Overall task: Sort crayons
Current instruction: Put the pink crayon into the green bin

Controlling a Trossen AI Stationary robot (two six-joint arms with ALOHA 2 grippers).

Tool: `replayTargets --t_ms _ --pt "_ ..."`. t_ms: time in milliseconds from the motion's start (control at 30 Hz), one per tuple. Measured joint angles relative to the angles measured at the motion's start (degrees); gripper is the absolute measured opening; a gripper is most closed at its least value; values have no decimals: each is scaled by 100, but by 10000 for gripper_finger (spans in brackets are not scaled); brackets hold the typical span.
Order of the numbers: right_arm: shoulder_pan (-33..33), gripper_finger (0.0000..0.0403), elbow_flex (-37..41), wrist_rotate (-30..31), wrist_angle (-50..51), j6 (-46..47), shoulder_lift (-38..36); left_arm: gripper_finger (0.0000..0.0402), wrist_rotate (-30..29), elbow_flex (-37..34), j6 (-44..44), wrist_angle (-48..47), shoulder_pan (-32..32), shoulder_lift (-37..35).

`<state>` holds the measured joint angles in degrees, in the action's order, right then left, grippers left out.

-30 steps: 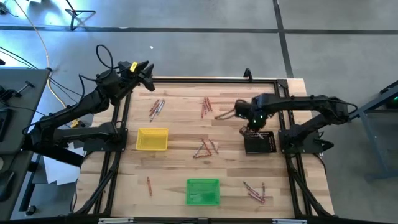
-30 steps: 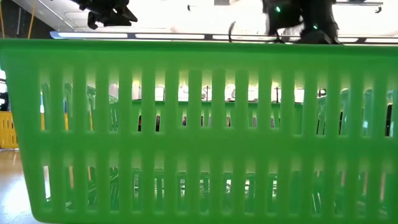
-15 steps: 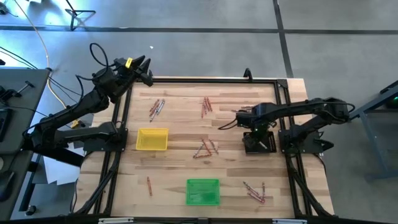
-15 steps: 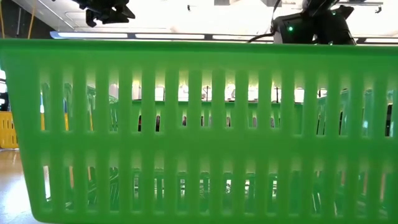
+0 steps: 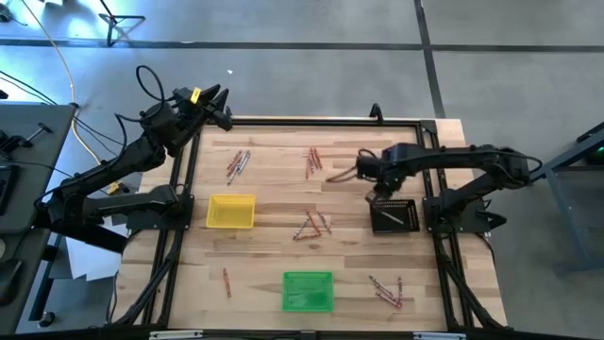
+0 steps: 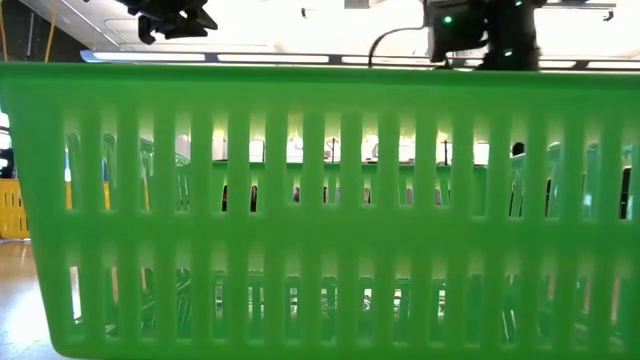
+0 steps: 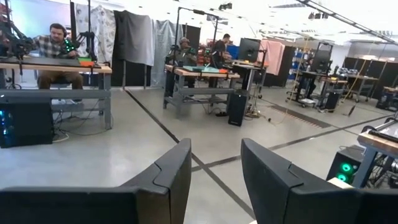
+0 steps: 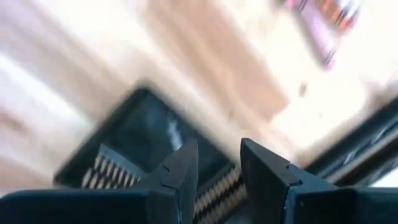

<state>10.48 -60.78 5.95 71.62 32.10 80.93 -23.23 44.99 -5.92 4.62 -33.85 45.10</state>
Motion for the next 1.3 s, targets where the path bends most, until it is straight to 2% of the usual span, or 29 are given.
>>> replayTargets --t_ms 100,267,433,533,700,867,1300 --pt "408 116 71 265 -567 -393 1 126 6 0 -9 0 2 0" --pt "1238 116 410 258 -1216 -808 136 126 20 0 -252 -2 2 0" --pt "1982 116 547 131 -1418 -933 398 126 47 0 -288 -4 4 0" --pt "2247 117 547 -57 -1434 -1308 588 126 184 0 -295 -4 7 0" --pt "2380 117 547 -7 -1456 -1963 913 126 321 0 -348 -4 15 0" --pt "2402 117 549 297 -1566 -2555 1272 126 322 0 -448 -7 15 0" --pt "2402 117 547 500 -1803 -3110 1995 126 320 0 -445 -7 15 0"
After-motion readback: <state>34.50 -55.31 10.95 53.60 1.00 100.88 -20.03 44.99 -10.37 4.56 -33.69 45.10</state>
